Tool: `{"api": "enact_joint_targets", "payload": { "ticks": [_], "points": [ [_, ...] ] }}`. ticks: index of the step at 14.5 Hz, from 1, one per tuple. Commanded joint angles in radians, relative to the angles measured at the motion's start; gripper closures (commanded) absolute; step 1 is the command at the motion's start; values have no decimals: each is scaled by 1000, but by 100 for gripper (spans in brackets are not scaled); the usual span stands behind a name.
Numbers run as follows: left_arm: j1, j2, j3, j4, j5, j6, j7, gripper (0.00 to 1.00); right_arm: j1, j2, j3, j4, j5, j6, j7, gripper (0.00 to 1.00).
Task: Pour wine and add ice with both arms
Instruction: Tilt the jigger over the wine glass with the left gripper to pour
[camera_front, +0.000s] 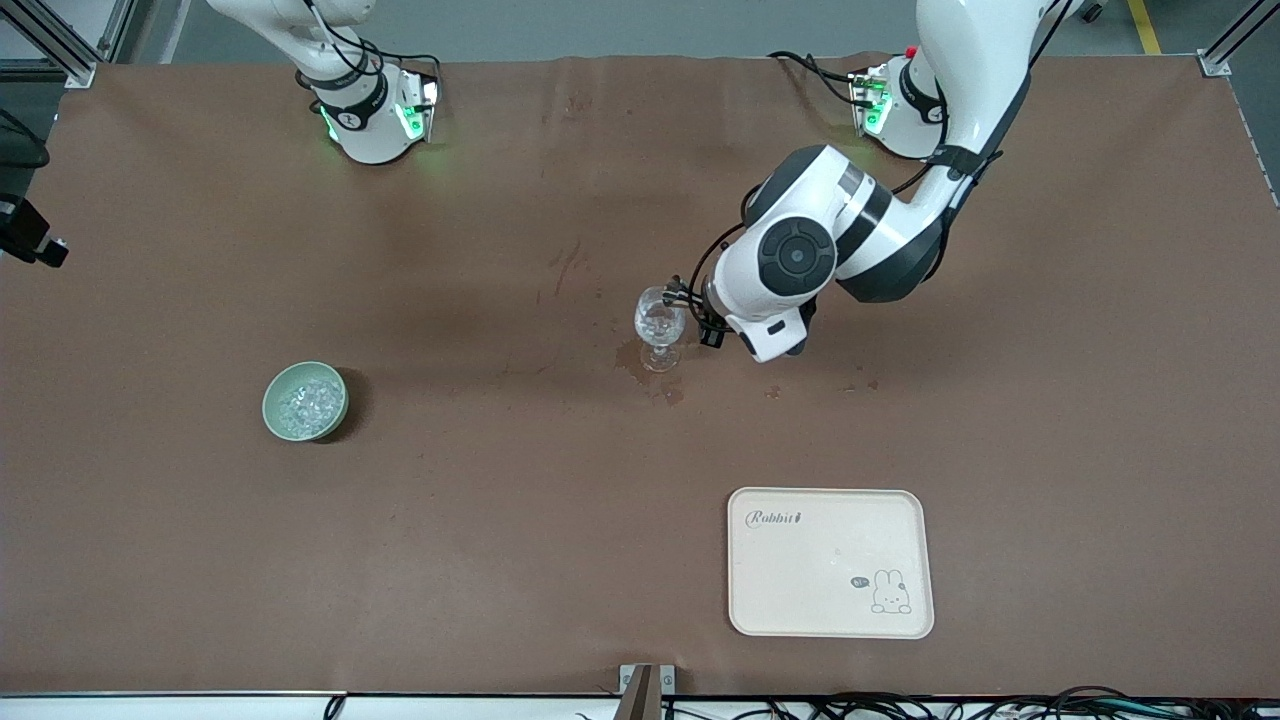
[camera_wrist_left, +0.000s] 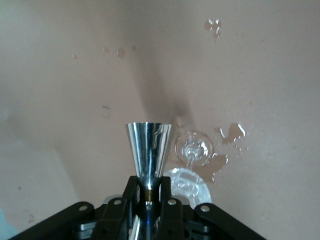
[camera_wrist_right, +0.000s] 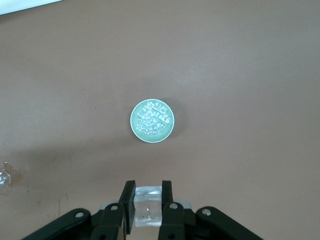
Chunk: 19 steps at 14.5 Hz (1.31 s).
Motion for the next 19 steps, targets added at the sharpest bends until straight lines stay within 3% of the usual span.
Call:
{"api": "enact_joint_targets", "payload": {
  "ticks": [1,8,14,17,19],
  "points": [
    [-30,-16,9,-1,42,1,-47,100,-46,7,31,12,18,-2,-40,100],
    [-8,30,9,66,15,-3,-45,100,-38,7,30,14,17,-5,-39,99],
    [99,59,11,95,-221,-2,222,99,-32,5,34,14,17,-16,-24,99],
    [203,111,12,177,-361,0,331,99,-9,5,74,14,18,-41,50,99],
    [275,185,12,259,-427,1,397,99,7,7,144,12,20,-41,168,99]
  ]
}}
